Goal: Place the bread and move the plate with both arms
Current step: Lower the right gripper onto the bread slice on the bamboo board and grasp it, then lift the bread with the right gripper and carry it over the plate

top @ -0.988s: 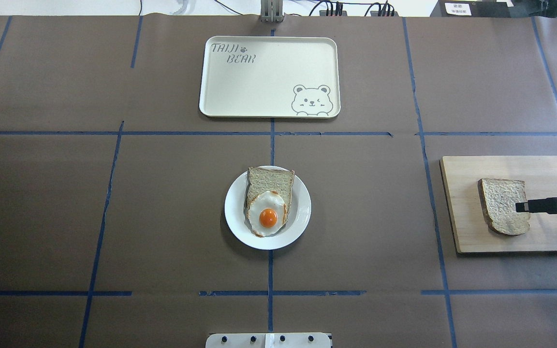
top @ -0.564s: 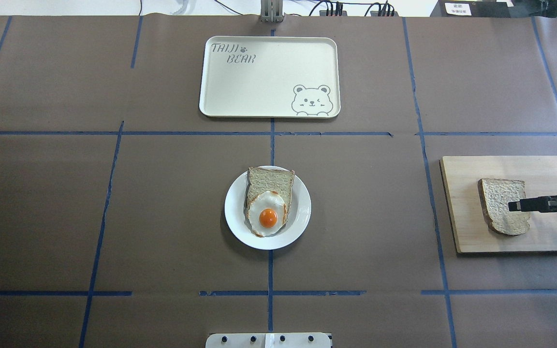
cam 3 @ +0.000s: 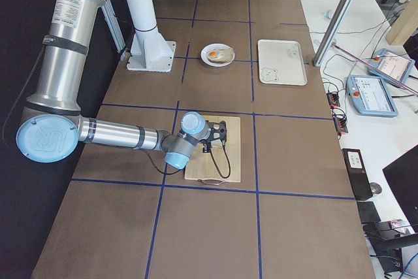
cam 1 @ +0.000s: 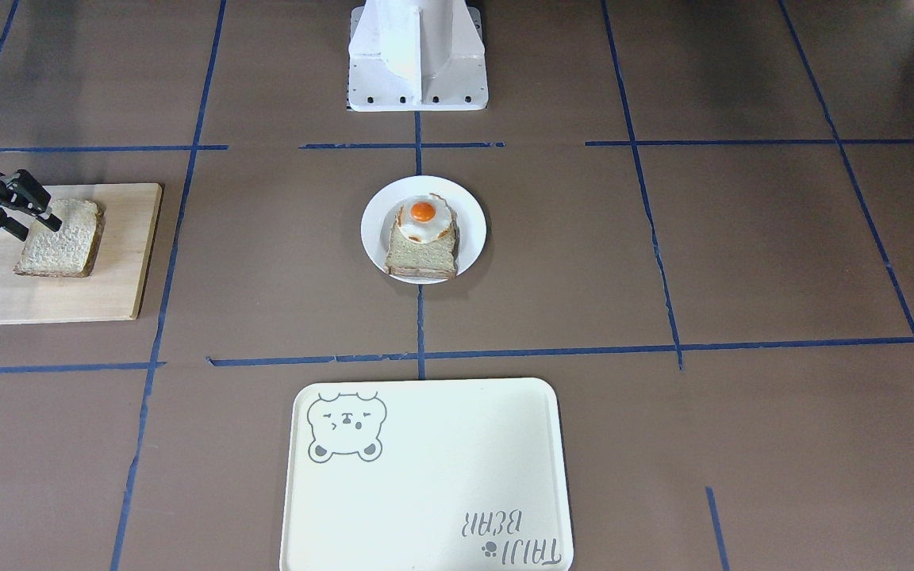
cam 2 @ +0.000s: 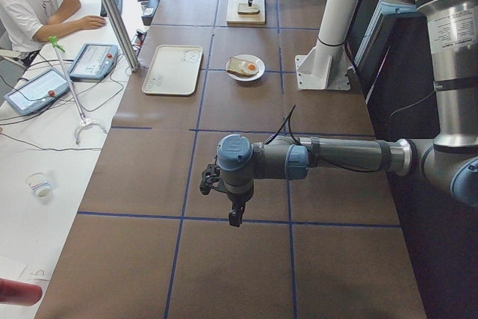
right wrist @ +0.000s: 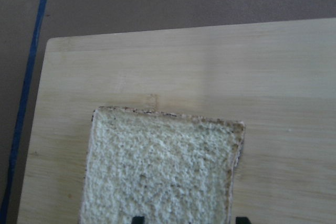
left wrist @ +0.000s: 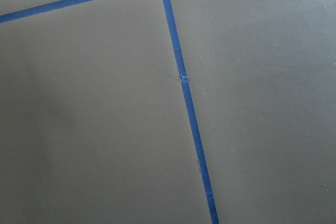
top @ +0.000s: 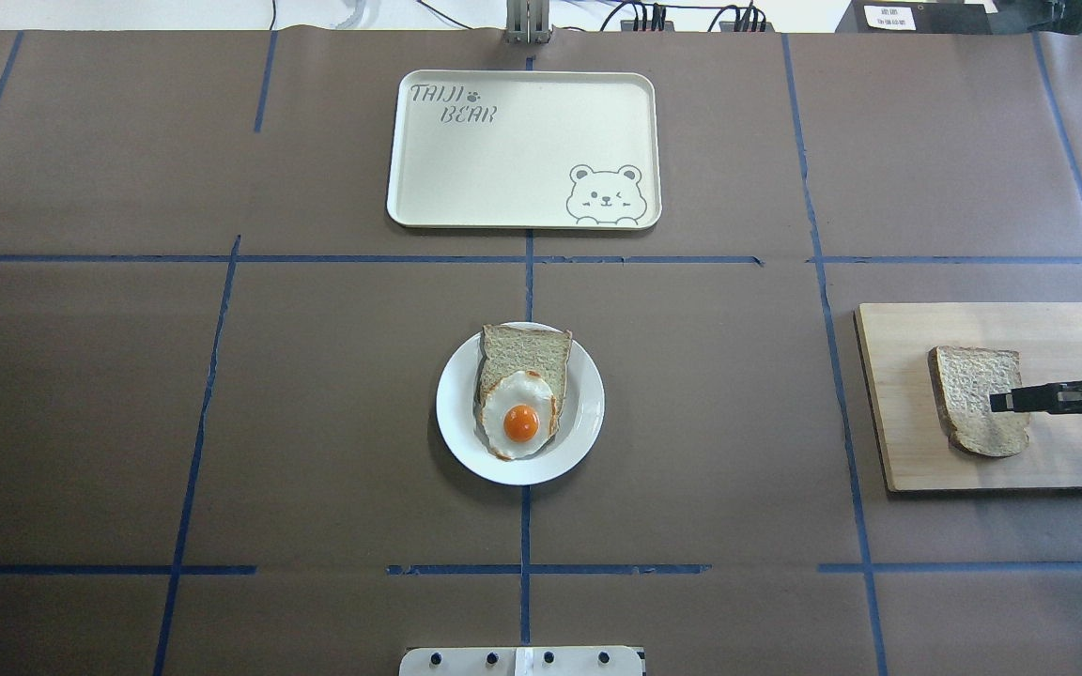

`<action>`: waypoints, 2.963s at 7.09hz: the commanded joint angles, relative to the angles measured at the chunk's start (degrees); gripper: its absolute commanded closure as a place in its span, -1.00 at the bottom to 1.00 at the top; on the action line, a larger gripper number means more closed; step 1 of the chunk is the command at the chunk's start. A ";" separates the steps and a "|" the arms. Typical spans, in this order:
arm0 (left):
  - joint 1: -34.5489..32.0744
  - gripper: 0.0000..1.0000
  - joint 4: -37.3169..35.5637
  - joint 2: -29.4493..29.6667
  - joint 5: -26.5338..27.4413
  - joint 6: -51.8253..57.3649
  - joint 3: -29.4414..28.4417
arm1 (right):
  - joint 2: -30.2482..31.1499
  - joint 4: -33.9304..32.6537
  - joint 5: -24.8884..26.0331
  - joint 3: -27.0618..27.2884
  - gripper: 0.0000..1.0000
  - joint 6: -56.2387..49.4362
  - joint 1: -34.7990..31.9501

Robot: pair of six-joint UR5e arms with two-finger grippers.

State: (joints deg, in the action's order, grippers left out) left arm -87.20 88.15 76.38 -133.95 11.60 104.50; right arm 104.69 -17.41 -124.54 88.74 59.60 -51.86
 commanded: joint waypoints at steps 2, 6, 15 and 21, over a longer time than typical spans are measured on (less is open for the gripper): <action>-0.07 -1.00 0.00 0.00 0.00 0.00 0.00 | 0.08 0.01 0.00 -0.06 0.58 -0.01 0.00; 0.01 -1.00 0.09 0.09 0.00 0.00 0.00 | 0.08 -0.08 -0.26 -0.06 1.00 -0.01 0.00; 0.02 -1.00 0.09 0.18 0.00 0.00 0.09 | -23.26 -4.11 -8.53 2.84 1.00 13.49 -1.06; 0.02 -1.00 1.67 0.18 0.00 -0.09 -0.09 | -40.00 -12.82 14.37 2.93 1.00 22.84 17.98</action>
State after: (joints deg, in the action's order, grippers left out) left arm -87.19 89.72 76.55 -133.94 11.52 104.48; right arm 65.62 -29.94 -116.39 91.66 81.89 -38.82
